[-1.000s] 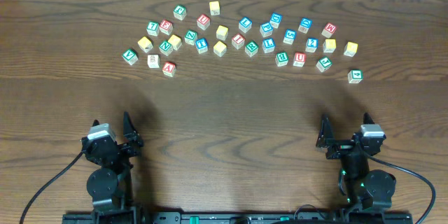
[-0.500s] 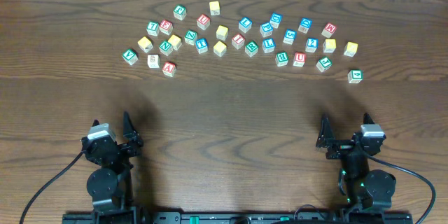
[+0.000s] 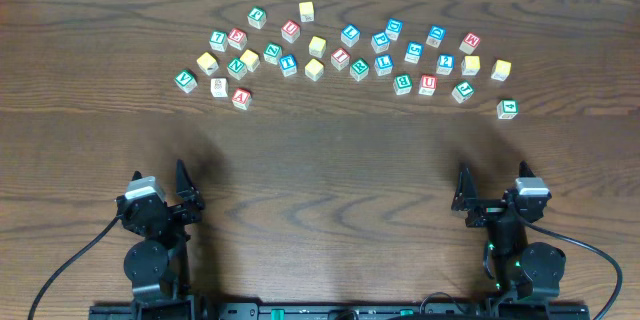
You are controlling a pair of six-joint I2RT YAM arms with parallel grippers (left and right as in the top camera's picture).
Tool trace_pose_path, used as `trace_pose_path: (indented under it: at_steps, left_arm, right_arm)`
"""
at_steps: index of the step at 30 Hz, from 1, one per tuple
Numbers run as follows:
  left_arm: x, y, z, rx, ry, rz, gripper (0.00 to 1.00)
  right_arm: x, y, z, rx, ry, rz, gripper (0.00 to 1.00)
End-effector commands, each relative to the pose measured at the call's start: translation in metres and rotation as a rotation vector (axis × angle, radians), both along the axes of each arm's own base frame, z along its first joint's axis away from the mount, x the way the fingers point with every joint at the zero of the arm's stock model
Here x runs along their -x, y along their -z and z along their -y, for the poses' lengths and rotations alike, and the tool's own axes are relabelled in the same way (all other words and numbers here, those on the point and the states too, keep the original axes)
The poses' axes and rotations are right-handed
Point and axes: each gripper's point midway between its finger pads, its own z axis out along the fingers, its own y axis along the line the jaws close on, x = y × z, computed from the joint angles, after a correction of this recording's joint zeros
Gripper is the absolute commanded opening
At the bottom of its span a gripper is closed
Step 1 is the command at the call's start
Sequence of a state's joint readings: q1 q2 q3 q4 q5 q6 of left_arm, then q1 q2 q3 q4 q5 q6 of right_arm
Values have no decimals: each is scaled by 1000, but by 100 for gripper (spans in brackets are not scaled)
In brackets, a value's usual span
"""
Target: Spell out AI2
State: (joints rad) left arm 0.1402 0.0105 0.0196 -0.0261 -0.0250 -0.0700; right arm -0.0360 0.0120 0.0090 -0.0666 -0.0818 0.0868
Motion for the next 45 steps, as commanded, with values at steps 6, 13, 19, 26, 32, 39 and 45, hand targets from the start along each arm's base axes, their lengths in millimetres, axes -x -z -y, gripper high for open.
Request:
trace_pose_path:
  at_steps: [6, 13, 19, 26, 32, 39, 45]
  left_arm:
    - [1, 19, -1, -10, -4, -64, 72]
    - [1, 19, -1, -9, -5, -64, 72]
    - [1, 19, -1, -10, -4, -64, 72]
    - [1, 19, -1, -9, -5, -64, 72]
    - [1, 19, -1, -9, -5, -64, 72]
    - [1, 19, -1, -10, -6, -64, 72]
    - [1, 19, -1, -9, -5, -64, 72]
  right_arm:
    - [0, 2, -1, -10, -4, -6, 99]
    - [0, 2, -1, -10, -4, -6, 99]
    - [0, 2, -1, -10, -4, -6, 99]
    - [0, 2, -1, -10, -4, -6, 99]
    - [0, 2, -1, -10, -4, -6, 99]
    - [0, 2, -1, -10, -4, -6, 99]
    - [0, 3, 3, -8, 18, -8, 99]
